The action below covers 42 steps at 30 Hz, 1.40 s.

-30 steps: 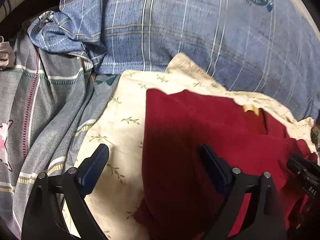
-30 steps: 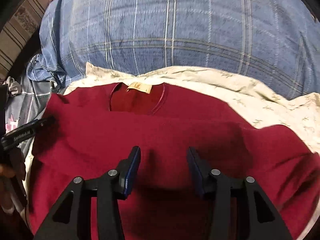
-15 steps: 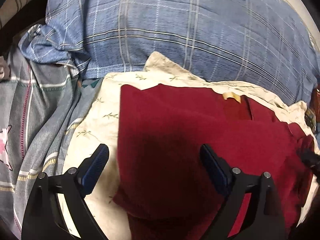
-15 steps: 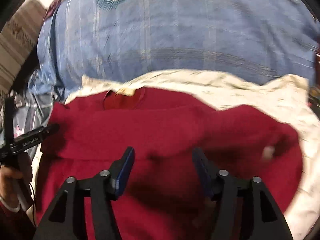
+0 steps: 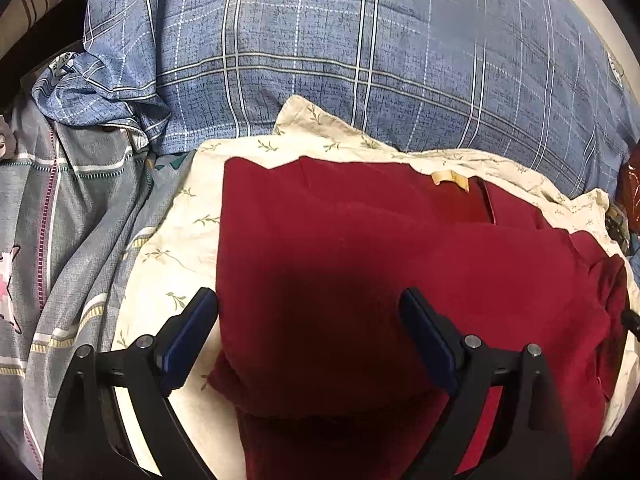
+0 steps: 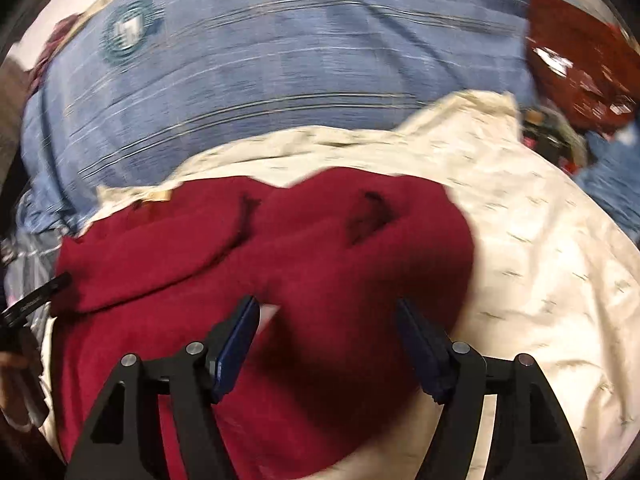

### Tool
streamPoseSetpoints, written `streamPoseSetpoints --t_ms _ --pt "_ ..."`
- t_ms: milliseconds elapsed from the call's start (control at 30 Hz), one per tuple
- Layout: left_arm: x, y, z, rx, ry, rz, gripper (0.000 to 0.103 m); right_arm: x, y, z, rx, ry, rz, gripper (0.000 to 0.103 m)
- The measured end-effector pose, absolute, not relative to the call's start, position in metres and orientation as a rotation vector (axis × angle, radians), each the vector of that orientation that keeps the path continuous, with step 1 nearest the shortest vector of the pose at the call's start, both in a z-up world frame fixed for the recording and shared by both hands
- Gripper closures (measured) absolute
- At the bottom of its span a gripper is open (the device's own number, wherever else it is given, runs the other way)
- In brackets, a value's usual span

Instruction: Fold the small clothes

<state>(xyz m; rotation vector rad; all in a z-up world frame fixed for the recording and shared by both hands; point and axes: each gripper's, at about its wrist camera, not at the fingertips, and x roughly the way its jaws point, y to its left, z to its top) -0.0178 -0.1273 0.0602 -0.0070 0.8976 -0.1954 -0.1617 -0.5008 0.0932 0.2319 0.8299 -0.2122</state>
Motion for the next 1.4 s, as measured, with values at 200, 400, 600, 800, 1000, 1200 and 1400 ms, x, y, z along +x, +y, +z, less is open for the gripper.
streamPoseSetpoints --t_ms 200,400,600,800,1000,1200,1400 --pt "-0.015 -0.127 0.056 0.013 0.906 -0.183 0.010 -0.122 -0.434 0.095 0.184 0.812 -0.044 0.031" --pt "-0.008 -0.122 0.053 0.010 0.914 -0.160 0.010 -0.082 -0.390 0.081 0.129 0.849 0.050 0.031" --pt "-0.004 -0.119 0.049 -0.001 0.926 -0.150 0.010 -0.065 -0.374 0.073 0.095 0.846 0.062 0.033" --pt "-0.003 -0.122 0.046 0.014 0.930 -0.148 0.010 -0.056 -0.375 0.057 0.068 0.896 0.001 0.034" --pt "-0.002 -0.123 0.046 0.020 0.939 -0.148 0.010 -0.061 -0.370 0.049 0.001 0.895 -0.006 0.034" --pt "-0.005 -0.122 0.050 0.024 0.920 -0.148 0.010 -0.065 -0.368 0.049 0.002 0.883 -0.017 0.033" --pt "-0.013 -0.126 0.058 0.039 0.888 -0.168 0.010 -0.078 -0.369 0.054 0.010 0.875 -0.005 0.031"
